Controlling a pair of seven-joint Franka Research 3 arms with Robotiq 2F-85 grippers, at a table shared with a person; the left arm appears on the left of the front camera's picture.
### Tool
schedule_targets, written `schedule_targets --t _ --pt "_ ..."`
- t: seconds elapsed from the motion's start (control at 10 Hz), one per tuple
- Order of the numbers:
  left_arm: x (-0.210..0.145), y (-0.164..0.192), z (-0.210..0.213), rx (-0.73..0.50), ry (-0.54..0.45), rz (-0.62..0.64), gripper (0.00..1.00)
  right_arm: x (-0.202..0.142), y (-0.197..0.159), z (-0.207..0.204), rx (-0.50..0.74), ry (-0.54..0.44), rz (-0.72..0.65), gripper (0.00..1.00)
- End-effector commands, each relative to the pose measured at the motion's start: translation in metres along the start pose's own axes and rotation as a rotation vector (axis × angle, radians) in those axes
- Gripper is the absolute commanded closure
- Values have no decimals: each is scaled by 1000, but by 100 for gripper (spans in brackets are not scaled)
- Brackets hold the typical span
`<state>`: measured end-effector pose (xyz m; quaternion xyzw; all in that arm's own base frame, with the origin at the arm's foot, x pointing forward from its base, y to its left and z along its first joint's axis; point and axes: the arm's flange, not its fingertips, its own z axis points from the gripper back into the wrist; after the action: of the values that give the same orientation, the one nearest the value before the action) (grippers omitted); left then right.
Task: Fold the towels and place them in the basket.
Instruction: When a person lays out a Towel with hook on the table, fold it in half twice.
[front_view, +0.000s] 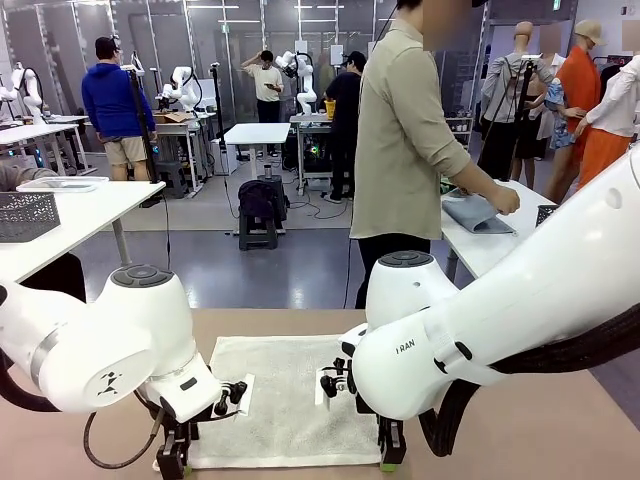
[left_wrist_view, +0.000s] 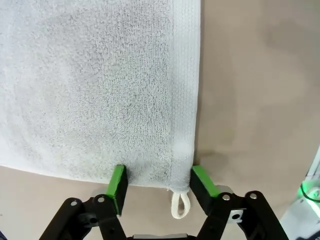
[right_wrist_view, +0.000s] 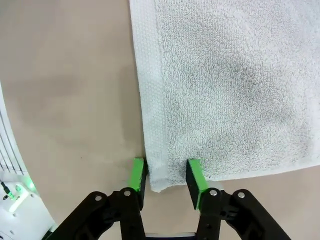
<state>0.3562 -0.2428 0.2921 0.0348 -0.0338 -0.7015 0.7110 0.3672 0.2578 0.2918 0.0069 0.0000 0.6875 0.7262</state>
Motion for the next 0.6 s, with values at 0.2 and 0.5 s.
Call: schedule_targets --t 0.2,0.5 --pt "-18 -17 -8 15 19 -23 71 -3 1 -7 9 8 -8 97" --pt "-17 -15 -2 -15 3 -41 96 -3 1 -4 15 13 -7 100"
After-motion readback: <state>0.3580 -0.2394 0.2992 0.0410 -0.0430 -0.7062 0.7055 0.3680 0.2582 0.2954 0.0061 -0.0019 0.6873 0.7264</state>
